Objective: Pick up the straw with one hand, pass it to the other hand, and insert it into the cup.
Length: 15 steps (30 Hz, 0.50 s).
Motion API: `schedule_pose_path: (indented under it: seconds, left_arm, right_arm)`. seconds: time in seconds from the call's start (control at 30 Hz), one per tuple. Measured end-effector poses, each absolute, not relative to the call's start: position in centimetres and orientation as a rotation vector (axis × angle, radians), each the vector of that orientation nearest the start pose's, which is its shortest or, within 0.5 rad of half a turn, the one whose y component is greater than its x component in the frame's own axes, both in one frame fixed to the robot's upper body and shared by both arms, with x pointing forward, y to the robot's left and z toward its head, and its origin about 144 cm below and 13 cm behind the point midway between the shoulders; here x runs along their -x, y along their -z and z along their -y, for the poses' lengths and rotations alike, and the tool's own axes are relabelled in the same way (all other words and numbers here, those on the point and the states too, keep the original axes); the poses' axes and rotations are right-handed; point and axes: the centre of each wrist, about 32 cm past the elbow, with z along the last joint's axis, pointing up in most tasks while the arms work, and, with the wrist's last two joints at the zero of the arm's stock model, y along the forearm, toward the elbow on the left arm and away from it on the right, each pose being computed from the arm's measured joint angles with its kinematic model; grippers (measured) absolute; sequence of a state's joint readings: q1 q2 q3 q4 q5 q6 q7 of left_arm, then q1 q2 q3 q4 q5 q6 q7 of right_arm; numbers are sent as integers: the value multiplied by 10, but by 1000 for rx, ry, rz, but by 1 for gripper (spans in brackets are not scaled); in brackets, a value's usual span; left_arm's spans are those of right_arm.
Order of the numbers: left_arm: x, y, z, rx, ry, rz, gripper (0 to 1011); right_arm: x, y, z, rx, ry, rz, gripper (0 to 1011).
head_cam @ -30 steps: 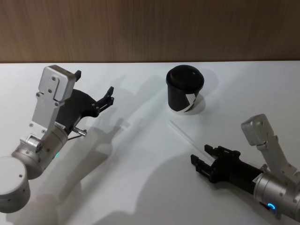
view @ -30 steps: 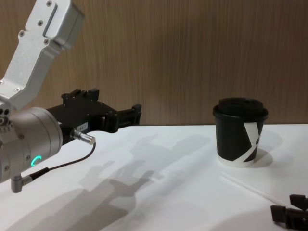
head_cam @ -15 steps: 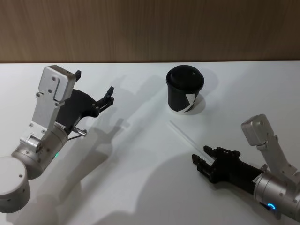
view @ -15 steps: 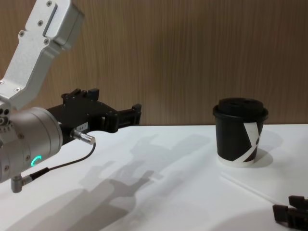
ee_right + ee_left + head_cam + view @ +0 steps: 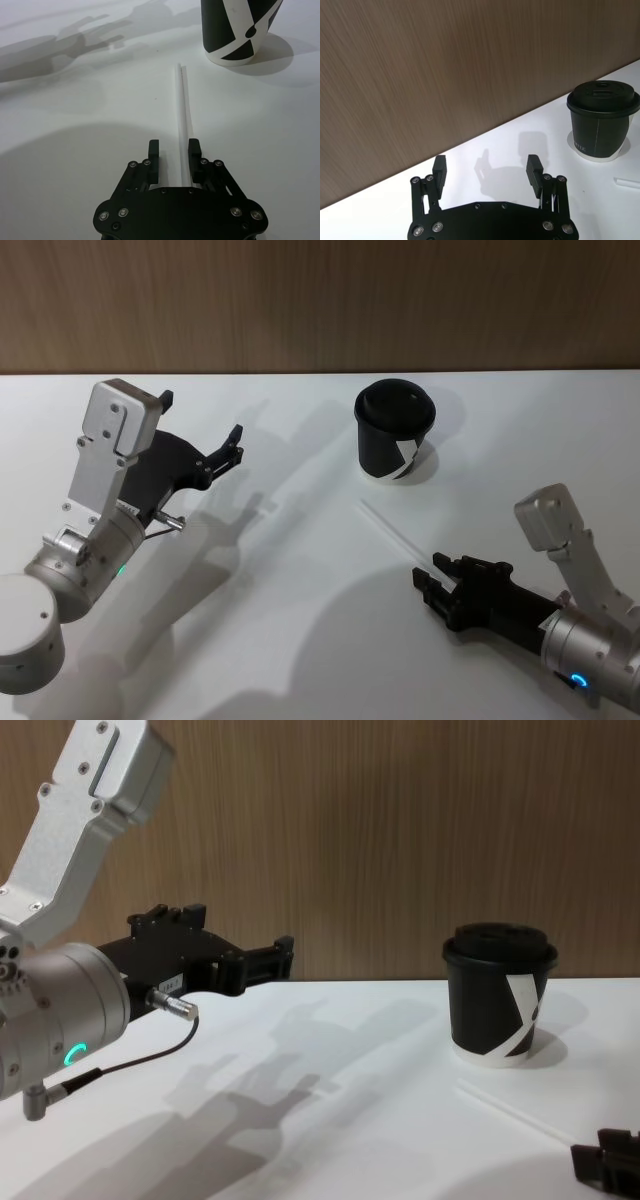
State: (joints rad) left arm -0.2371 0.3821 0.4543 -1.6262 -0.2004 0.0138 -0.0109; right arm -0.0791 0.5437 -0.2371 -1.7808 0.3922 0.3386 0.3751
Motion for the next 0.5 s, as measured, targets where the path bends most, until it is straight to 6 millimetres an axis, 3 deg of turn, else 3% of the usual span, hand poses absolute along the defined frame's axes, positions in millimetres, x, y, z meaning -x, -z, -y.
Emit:
schedule_pose_path:
  seconds: [0.5]
  left_arm:
    - [-492, -1204, -198, -61, -1124, 268, 1003]
  right_arm:
    - [-425, -1176, 283, 334, 894, -189, 251]
